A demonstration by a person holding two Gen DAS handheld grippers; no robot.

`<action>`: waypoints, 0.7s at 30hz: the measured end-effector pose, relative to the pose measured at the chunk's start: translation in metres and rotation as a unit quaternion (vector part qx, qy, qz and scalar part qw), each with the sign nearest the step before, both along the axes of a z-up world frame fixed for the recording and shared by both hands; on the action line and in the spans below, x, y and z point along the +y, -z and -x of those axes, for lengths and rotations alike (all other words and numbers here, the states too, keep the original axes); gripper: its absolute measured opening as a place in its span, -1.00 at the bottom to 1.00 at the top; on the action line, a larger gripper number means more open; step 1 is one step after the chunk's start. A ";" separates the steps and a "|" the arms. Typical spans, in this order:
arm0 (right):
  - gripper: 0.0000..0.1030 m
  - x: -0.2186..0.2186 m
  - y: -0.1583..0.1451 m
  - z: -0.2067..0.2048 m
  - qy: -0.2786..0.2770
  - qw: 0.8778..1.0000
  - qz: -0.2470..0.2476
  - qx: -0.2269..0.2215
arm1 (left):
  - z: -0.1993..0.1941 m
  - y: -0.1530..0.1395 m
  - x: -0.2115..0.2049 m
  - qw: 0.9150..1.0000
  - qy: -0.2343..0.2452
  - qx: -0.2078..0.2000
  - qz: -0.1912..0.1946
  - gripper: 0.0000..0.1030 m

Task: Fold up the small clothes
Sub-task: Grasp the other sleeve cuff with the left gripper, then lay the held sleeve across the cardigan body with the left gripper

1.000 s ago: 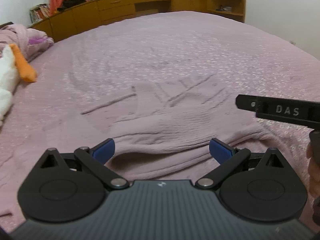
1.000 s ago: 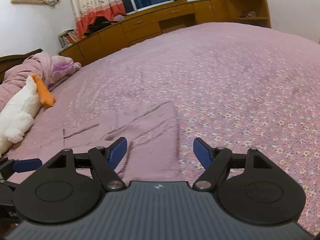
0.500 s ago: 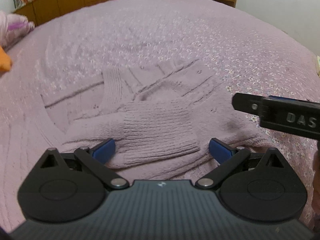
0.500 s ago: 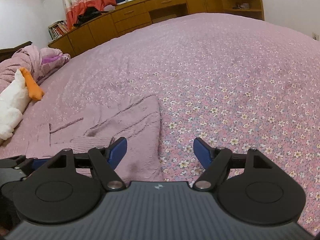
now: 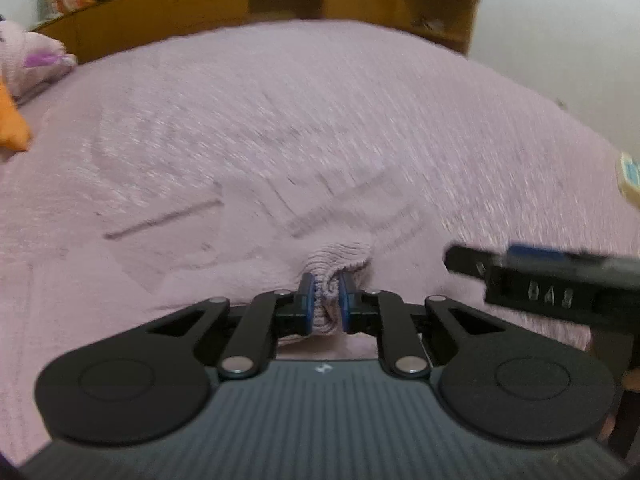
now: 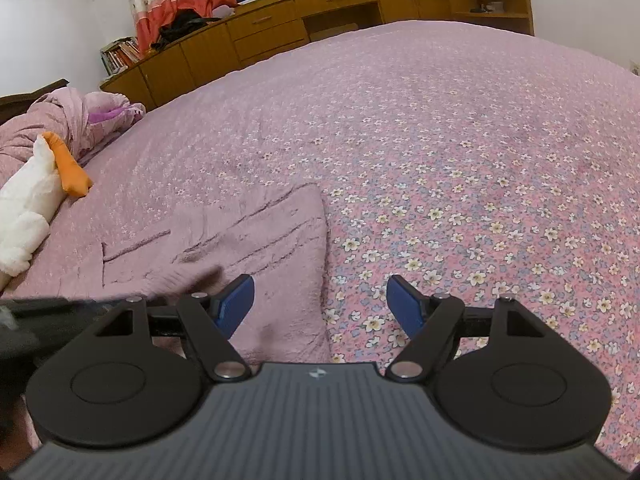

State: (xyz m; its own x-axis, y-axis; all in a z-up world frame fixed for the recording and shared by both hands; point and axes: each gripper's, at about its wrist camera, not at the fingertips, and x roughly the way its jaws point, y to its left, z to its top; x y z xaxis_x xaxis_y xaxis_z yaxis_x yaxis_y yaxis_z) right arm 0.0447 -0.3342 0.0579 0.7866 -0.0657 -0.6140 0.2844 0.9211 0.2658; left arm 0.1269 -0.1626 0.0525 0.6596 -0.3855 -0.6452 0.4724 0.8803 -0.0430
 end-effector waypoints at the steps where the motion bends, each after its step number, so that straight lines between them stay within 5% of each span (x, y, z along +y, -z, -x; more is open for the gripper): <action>1: 0.54 0.000 0.000 0.000 -0.001 1.000 0.000 -0.002 | 0.000 -0.006 0.006 1.000 -0.010 -0.008 0.004 -0.71; 10: 0.54 0.000 0.000 -0.001 -0.004 1.000 0.001 -0.007 | -0.003 -0.044 0.072 0.993 -0.101 -0.058 0.011 -0.72; 21: 0.54 0.000 0.003 -0.001 -0.004 1.000 0.003 -0.006 | -0.003 -0.027 0.141 0.982 -0.181 -0.038 -0.040 -0.72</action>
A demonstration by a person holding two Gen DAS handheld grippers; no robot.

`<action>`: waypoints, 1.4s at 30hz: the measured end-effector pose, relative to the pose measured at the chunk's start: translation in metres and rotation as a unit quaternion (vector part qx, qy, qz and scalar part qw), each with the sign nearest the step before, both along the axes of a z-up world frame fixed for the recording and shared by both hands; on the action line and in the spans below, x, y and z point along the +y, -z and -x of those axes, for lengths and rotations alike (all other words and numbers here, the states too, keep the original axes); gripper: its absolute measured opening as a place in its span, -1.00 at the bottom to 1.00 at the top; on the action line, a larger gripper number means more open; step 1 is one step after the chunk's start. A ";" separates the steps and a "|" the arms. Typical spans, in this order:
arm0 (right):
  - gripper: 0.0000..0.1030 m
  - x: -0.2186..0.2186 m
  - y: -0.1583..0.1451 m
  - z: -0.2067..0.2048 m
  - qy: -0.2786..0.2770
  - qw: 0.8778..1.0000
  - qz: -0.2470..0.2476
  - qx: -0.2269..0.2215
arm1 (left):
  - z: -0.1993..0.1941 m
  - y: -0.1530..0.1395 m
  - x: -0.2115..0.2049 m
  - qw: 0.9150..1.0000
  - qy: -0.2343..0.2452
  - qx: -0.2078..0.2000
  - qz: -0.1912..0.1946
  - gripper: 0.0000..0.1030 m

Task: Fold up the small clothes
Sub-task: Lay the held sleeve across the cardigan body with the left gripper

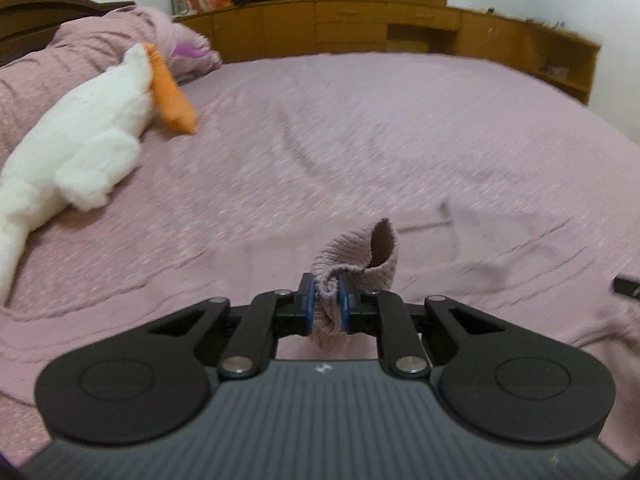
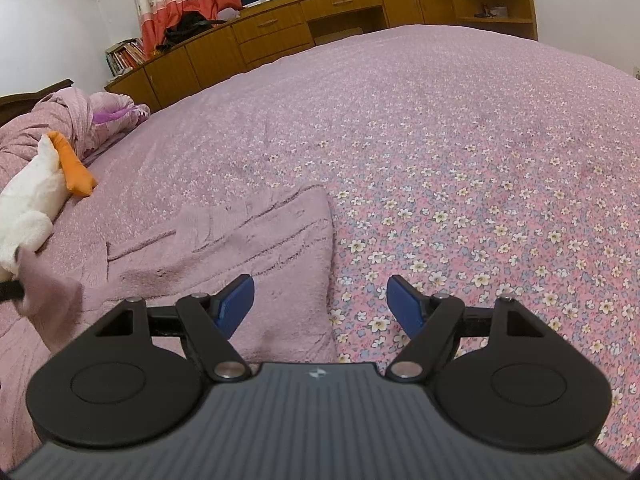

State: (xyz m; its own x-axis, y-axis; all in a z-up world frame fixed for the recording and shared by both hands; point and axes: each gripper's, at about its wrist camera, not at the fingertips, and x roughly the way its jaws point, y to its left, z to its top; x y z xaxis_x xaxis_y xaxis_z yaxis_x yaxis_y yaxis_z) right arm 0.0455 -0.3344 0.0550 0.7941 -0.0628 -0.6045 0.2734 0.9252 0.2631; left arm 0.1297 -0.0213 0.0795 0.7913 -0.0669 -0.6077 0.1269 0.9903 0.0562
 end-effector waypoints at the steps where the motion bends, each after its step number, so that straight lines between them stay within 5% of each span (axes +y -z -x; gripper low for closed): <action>1: 0.54 0.000 0.000 0.000 0.000 1.000 0.000 0.001 | 0.001 0.005 0.004 1.000 -0.005 0.004 -0.006 -0.72; 13: 0.54 -0.001 0.003 -0.004 -0.003 1.000 0.004 0.007 | -0.006 0.050 0.044 0.995 -0.062 0.081 -0.021 -0.71; 20: 0.54 -0.001 0.004 -0.006 -0.007 1.000 0.005 0.011 | -0.003 0.047 0.047 0.994 -0.066 0.084 -0.029 -0.35; 30: 0.54 -0.003 0.005 -0.007 -0.007 1.000 0.005 0.012 | 0.004 0.034 0.063 0.993 -0.080 0.089 0.021 -0.33; 32: 0.54 -0.003 0.005 -0.007 -0.006 1.000 0.005 0.013 | 0.005 0.030 0.066 0.992 -0.081 0.088 0.028 -0.18; 42: 0.54 -0.009 0.004 -0.015 -0.002 1.000 -0.021 0.003 | 0.003 0.026 0.069 0.992 -0.091 0.077 0.037 -0.11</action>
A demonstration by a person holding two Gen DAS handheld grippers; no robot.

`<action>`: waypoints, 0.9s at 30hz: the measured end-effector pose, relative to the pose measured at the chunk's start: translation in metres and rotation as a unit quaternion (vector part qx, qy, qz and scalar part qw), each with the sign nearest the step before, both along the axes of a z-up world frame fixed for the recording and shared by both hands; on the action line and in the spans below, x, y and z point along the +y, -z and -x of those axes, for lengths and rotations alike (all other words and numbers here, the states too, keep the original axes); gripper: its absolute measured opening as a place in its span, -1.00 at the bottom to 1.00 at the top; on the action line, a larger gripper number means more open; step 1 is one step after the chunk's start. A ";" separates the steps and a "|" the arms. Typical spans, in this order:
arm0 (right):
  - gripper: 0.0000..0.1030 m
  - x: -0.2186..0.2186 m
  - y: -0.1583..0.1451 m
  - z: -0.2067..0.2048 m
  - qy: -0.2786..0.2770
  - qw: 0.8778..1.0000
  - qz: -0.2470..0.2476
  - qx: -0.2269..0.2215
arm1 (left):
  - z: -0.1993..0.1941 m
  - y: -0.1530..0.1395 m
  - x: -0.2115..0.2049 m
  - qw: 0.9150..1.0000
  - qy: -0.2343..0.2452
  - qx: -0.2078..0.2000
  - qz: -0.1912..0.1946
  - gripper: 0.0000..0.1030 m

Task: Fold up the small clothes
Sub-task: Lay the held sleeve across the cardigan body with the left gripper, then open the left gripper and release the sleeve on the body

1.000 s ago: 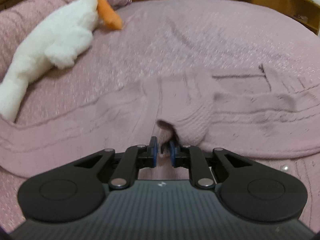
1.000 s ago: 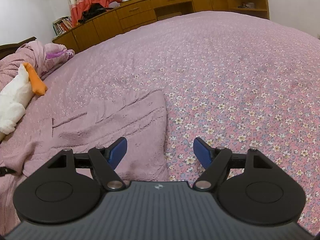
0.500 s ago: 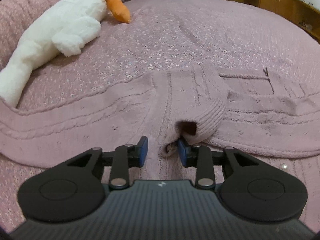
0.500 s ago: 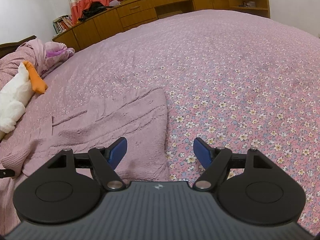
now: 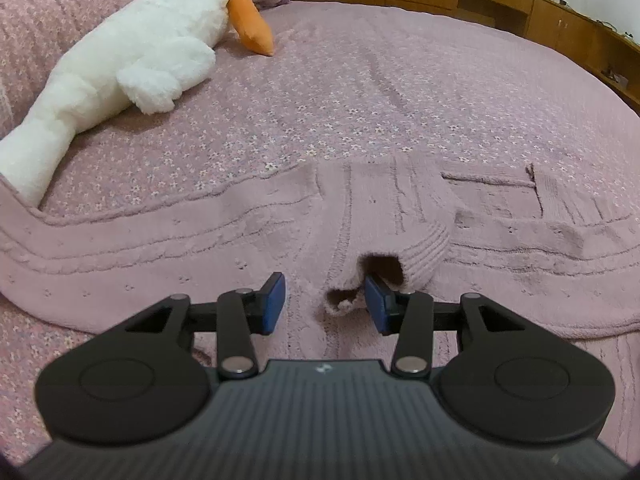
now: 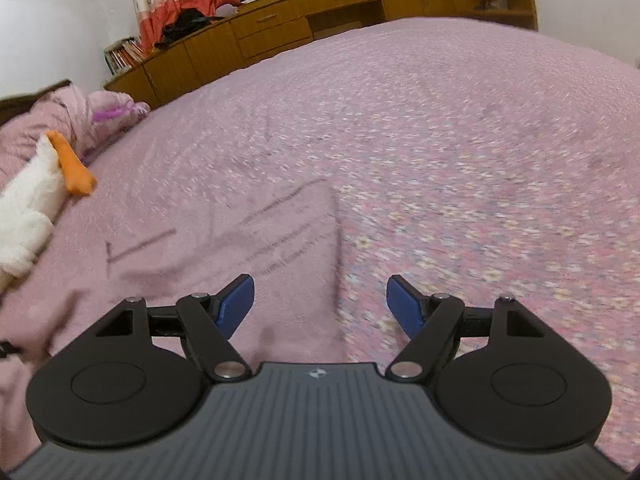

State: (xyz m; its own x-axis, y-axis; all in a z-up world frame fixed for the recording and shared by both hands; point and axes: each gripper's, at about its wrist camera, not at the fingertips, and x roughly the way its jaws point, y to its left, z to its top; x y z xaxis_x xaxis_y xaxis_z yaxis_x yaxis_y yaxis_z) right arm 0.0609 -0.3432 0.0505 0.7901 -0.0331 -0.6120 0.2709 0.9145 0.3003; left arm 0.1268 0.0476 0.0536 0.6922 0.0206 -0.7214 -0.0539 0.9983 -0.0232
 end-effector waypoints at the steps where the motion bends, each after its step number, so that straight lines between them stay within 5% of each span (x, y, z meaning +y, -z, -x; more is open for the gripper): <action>1: 0.54 -0.003 -0.001 -0.005 0.002 1.000 -0.007 -0.007 | -0.001 0.001 0.001 1.000 -0.001 0.000 0.000 -0.11; 9: 0.54 -0.022 0.001 -0.046 0.025 1.000 0.009 -0.006 | -0.016 0.007 0.005 1.000 0.004 0.000 0.020 -0.10; 13: 0.54 -0.020 0.015 -0.052 0.013 0.999 -0.031 0.005 | -0.015 0.009 0.001 0.999 0.023 -0.013 0.032 0.16; 17: 0.54 -0.007 0.016 -0.054 -0.001 1.000 -0.010 0.009 | -0.011 0.013 -0.006 0.998 0.045 -0.031 0.037 0.16; 27: 0.54 -0.009 0.013 -0.046 0.009 1.000 -0.014 0.010 | 0.011 0.013 -0.040 0.988 0.150 -0.037 -0.017 0.16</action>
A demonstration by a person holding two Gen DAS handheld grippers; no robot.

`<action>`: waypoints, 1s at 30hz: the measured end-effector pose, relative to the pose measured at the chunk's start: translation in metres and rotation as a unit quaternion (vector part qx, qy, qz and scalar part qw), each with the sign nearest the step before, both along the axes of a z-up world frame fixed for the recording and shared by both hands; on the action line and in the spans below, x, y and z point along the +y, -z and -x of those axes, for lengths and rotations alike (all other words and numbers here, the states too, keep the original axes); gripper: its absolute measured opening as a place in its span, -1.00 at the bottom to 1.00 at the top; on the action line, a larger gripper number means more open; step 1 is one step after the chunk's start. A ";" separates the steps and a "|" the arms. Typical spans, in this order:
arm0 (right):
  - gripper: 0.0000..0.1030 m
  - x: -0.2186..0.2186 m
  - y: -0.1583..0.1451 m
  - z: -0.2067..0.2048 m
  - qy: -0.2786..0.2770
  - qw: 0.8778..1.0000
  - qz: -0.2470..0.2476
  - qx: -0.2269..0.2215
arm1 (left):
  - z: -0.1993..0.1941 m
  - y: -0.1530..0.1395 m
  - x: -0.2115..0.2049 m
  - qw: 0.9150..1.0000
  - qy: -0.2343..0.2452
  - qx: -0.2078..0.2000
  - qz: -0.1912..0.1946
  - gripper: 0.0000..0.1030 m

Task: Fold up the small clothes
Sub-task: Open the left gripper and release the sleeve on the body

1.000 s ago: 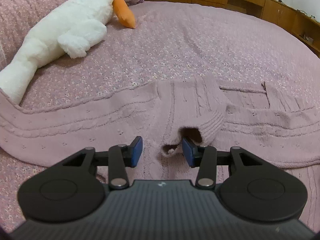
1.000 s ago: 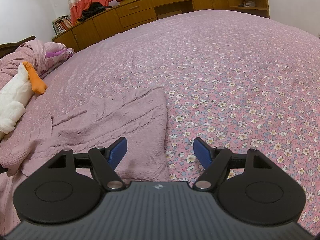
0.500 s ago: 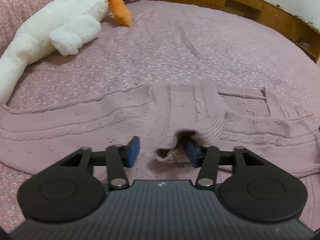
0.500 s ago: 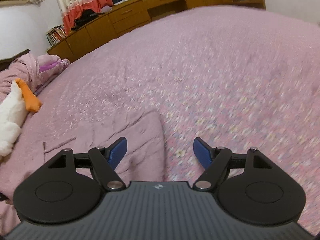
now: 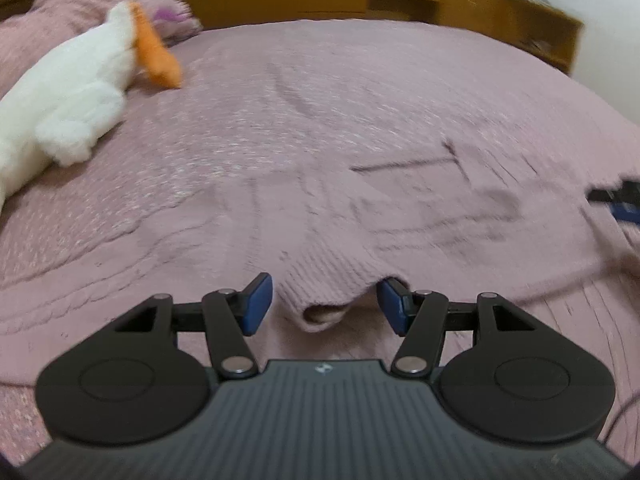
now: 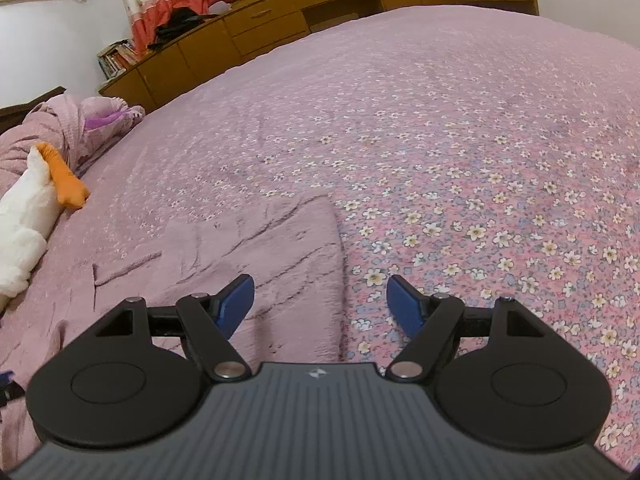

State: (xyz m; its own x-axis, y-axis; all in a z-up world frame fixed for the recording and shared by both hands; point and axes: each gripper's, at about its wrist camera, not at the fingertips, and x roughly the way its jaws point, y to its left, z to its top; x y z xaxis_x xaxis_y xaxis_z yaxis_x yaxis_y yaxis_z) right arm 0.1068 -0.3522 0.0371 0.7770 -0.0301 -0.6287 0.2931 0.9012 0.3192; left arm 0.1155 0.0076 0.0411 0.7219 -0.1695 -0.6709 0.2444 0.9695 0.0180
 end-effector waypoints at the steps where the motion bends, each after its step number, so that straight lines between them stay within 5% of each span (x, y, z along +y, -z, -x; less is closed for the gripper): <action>1: 0.54 0.000 0.000 0.000 0.001 1.000 0.000 -0.001 | 0.003 0.001 -0.004 1.000 0.011 -0.001 -0.008 0.16; 12: 0.54 0.003 -0.002 0.004 -0.007 1.000 0.011 0.001 | 0.016 0.027 -0.045 0.987 0.078 -0.018 -0.139 0.20; 13: 0.54 0.002 -0.002 0.004 -0.007 1.000 0.010 0.000 | 0.013 0.026 -0.042 0.988 0.075 -0.019 -0.131 0.13; 15: 0.54 0.002 -0.003 0.004 -0.008 1.000 0.011 -0.002 | 0.007 0.022 -0.033 0.992 0.066 -0.016 -0.106 -0.74; 16: 0.54 0.002 -0.003 0.004 -0.009 1.000 0.012 -0.003 | 0.003 0.019 -0.028 0.994 0.060 -0.008 -0.094 -0.86; 19: 0.54 0.002 -0.003 0.005 -0.011 1.000 0.015 -0.003 | -0.006 0.002 -0.009 0.998 0.039 -0.009 -0.044 -0.86; 23: 0.54 0.005 -0.003 0.005 -0.016 1.000 0.019 -0.002 | -0.033 -0.018 0.020 0.999 -0.040 -0.025 -0.023 -0.86; 30: 0.54 0.005 -0.006 0.026 -0.015 1.000 -0.005 0.003 | -0.079 -0.009 0.062 0.991 -0.124 0.047 0.022 -0.75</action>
State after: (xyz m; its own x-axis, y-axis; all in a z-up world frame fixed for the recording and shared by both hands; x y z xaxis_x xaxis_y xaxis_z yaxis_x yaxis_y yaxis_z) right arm 0.0804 -0.3476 0.0428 0.7738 -0.0011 -0.6334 0.2686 0.9062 0.3266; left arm 0.1949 0.0695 0.0501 0.6801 -0.0248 -0.7327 -0.0039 0.9993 -0.0374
